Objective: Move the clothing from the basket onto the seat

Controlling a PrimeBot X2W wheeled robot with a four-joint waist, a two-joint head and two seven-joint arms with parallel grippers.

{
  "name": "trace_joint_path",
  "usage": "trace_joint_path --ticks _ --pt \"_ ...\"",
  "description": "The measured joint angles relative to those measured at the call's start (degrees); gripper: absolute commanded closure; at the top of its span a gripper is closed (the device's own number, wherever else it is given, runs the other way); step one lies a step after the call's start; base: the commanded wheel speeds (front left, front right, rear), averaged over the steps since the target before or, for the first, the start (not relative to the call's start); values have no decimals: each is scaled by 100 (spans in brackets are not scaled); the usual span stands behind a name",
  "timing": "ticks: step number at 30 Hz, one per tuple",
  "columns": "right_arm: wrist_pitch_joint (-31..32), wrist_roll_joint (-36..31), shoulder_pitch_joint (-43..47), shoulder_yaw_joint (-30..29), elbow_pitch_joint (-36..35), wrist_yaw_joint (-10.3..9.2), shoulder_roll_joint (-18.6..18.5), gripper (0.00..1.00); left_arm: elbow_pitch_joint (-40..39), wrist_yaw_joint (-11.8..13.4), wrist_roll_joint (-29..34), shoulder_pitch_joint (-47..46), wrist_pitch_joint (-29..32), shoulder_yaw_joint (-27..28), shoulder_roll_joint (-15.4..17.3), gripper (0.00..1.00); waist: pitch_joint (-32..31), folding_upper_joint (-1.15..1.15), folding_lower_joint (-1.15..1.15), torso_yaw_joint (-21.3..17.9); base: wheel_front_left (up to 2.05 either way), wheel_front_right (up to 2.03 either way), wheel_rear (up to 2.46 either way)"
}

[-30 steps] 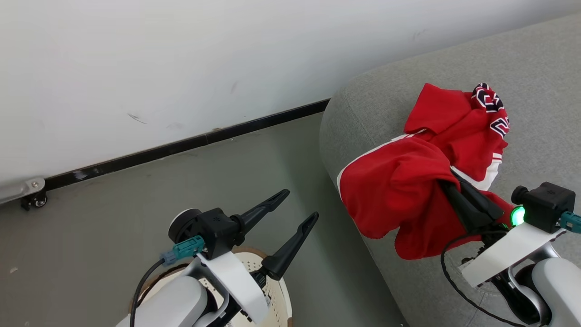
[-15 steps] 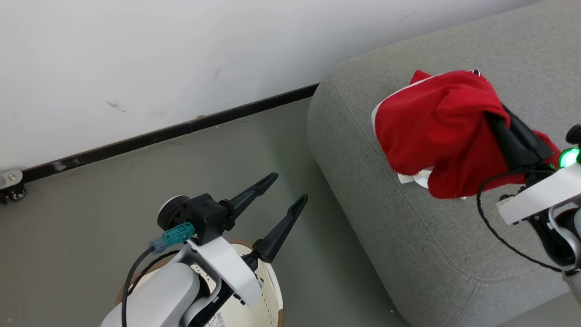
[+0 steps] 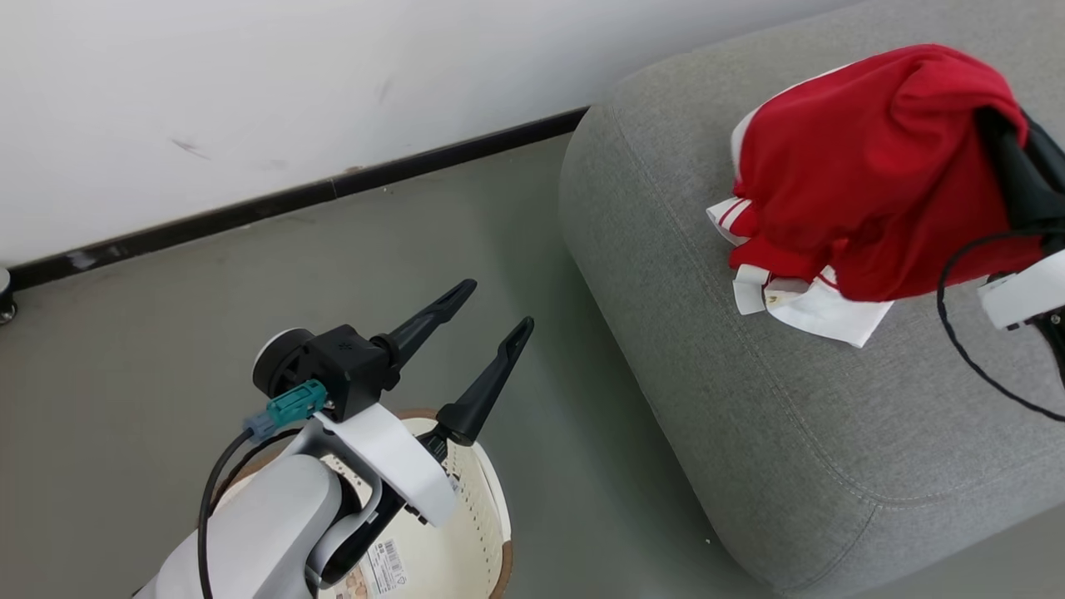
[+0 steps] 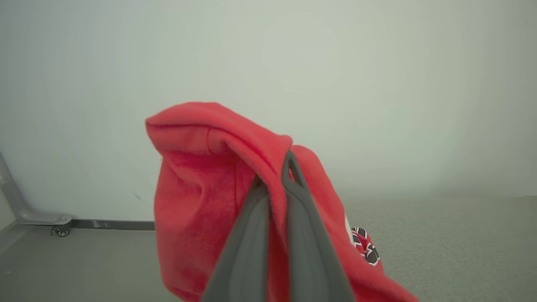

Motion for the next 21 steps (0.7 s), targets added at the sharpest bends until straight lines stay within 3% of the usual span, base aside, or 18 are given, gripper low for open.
trace_joint_path --ticks 21 --pt "-254 170 -672 -394 1046 0 -140 100 -216 155 191 -386 0 204 259 0 787 0 0 200 0 0 0"
